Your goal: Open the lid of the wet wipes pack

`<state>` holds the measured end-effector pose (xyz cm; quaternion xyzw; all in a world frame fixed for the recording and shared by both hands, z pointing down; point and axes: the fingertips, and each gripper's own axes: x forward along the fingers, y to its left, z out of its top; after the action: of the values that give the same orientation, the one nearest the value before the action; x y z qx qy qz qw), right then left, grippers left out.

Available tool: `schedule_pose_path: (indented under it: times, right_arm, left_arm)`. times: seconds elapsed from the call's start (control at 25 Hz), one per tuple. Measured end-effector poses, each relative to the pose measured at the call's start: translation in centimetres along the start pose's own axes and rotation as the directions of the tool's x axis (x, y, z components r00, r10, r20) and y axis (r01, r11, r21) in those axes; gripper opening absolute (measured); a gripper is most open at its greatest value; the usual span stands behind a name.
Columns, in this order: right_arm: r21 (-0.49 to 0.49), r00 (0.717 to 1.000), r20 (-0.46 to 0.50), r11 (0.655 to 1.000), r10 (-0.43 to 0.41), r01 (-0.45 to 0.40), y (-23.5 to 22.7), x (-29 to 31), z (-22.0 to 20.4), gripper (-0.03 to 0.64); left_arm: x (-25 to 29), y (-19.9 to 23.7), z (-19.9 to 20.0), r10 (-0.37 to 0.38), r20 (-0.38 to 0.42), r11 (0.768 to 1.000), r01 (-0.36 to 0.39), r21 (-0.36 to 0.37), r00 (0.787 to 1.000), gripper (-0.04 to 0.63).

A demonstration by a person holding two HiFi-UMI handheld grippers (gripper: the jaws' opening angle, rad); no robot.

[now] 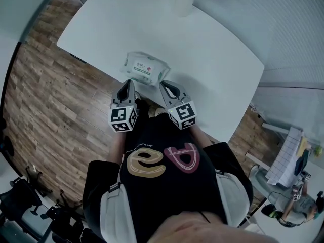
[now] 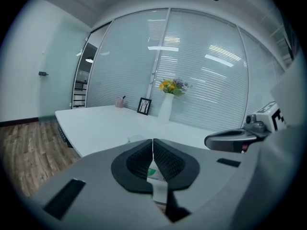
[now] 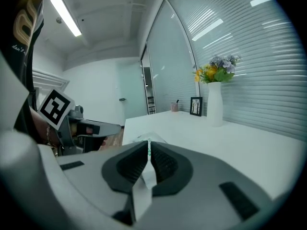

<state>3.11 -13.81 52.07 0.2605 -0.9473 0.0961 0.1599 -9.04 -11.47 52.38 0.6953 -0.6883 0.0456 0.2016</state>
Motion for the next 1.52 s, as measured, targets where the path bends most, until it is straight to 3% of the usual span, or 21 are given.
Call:
schedule_pose_path:
  times: [0.16,0.4,0.64,0.84,1.32,1.52]
  right_arm:
    - [-0.017,1.0,-0.023,1.0,-0.017,0.017,-0.1,1.5,0.2,0.016]
    - [-0.069,0.998,-0.049,0.997,-0.028,0.024,0.3,3.7,1.1,0.086]
    - [-0.079,0.991,-0.136,0.996,0.019,-0.03,0.7,6.8,0.6,0.189]
    - [-0.18,0.981,-0.193,0.983,0.005,-0.04,0.9,8.5,0.9,0.2]
    - [-0.397,0.911,-0.413,0.901,-0.006,-0.174,2.0,11.9,-0.7,0.252]
    - [-0.458,0.876,-0.48,0.863,-0.037,-0.214,2.0,12.7,-2.0,0.256]
  left_arm:
    - [1.6,1.2,-0.2,-0.024,-0.036,1.0,0.024,0.003,0.999,0.018]
    - [3.5,3.0,-0.2,-0.045,-0.091,0.998,0.048,0.029,0.995,0.018]
    - [5.8,4.3,-0.3,-0.085,-0.131,0.994,0.093,0.054,0.988,0.018]
    - [7.2,4.6,-0.6,-0.125,-0.177,0.987,0.14,0.076,0.976,0.018]
    - [9.8,4.6,-1.5,-0.237,-0.273,0.961,0.267,0.077,0.932,0.018]
    - [10.3,5.1,-2.2,-0.224,-0.307,0.963,0.258,0.075,0.925,0.018]
